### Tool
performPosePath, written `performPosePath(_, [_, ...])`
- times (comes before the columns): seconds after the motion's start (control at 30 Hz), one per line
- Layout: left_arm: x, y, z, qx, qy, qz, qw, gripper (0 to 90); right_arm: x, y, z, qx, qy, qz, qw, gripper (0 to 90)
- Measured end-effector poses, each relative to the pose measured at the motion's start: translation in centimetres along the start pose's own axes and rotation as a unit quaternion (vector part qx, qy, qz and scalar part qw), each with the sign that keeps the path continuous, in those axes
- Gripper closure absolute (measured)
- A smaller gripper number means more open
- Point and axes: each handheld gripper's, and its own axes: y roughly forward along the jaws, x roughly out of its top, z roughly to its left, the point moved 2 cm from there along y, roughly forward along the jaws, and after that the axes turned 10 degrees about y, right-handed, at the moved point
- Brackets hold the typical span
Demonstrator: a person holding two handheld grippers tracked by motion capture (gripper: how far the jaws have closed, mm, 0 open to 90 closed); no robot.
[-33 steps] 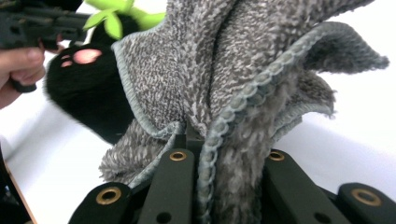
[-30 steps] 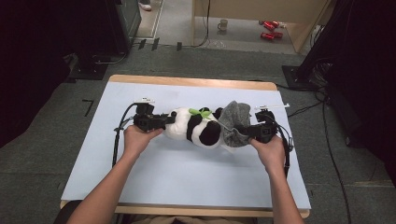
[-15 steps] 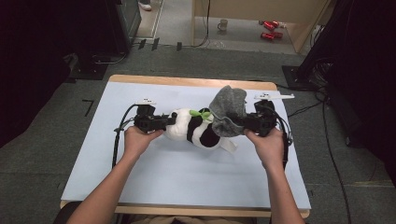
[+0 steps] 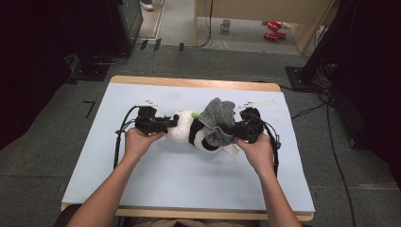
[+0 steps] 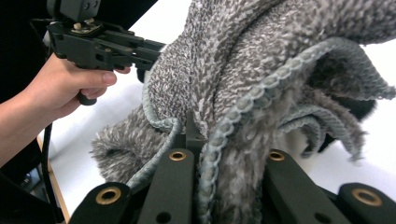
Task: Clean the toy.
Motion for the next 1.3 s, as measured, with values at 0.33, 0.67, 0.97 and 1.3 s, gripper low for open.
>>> performPosePath(0.33, [0.4, 0.0, 0.3, -0.012, -0.001, 0.001, 0.9999, 68.5, -0.7, -0.8, -2.2, -0.002, 0.029, -0.011, 0.9995, 81.9])
performPosePath(0.67, [0.7, -0.3, 0.7, -0.042, -0.034, -0.006, 0.9985, 74.5, -0.1, -4.0, -3.0, -0.038, 0.048, -0.042, 0.9972, 82.0])
performPosePath(0.97, [1.3, -0.9, -0.9, -0.023, -0.011, 0.009, 0.9996, 76.0, 0.7, -3.9, 3.2, 0.003, -0.02, -0.047, 0.9987, 81.9])
performPosePath(1.3, [0.7, -0.9, -0.5, -0.007, -0.008, 0.006, 0.9999, 72.7, -2.1, 2.8, 3.9, -0.025, -0.052, 0.039, 0.9976, 82.0])
